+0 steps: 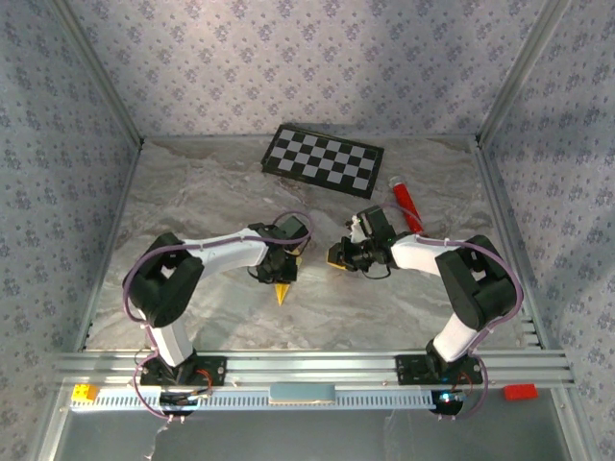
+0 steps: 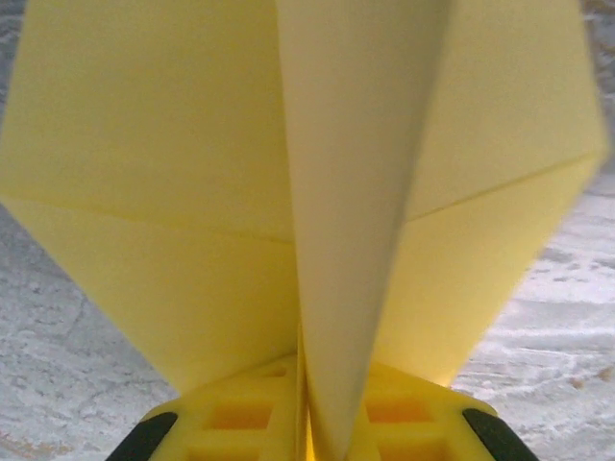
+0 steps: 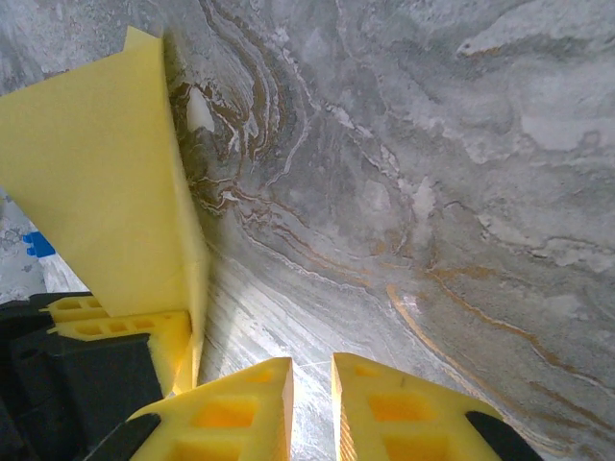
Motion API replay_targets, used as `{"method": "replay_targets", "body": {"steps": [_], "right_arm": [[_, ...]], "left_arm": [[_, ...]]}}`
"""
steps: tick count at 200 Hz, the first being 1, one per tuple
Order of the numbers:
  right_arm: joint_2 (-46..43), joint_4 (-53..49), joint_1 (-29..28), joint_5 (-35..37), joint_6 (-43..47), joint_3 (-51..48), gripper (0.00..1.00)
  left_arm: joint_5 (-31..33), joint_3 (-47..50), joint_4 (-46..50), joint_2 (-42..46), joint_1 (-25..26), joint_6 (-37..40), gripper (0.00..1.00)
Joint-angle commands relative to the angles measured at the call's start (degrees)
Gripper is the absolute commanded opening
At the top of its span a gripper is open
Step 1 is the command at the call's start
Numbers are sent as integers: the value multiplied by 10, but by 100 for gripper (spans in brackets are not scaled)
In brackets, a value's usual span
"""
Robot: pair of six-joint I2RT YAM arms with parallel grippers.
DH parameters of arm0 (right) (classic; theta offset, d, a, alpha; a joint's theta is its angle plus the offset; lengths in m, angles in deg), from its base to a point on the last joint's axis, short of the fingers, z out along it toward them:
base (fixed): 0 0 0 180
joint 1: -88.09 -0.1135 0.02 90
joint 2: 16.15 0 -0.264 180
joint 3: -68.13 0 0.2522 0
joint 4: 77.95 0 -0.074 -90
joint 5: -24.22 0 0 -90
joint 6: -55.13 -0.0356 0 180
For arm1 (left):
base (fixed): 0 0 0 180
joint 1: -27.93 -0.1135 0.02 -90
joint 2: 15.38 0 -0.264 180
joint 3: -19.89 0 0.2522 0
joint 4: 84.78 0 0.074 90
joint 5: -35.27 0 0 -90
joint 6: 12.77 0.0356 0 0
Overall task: Fold a paper plane with a square sheet of paper (pick it up from the middle)
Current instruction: Move the paper plane to the center of the table.
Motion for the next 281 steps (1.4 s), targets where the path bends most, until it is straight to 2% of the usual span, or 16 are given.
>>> {"method": "replay_targets", "body": {"steps": [1, 85, 158, 202, 232, 281], "right_arm": [[4, -18, -2, 2, 7, 12, 19], [-25, -31, 3, 19, 13, 6, 19], [-98, -70, 28, 53, 33, -5, 19], [-138, -92, 43, 70, 42, -14, 19], [-170, -106, 52, 88, 51, -20, 20], [-240, -146, 62, 159, 61, -21, 20]], "left_arm": [[10, -12, 20, -14, 9, -3, 15], [27, -12, 12, -50, 12, -13, 23], [61, -77, 37, -99, 12, -9, 33], [55, -103, 36, -120, 12, -19, 37], [44, -108, 32, -117, 12, -32, 38], [41, -121, 37, -69, 12, -50, 43]]}}
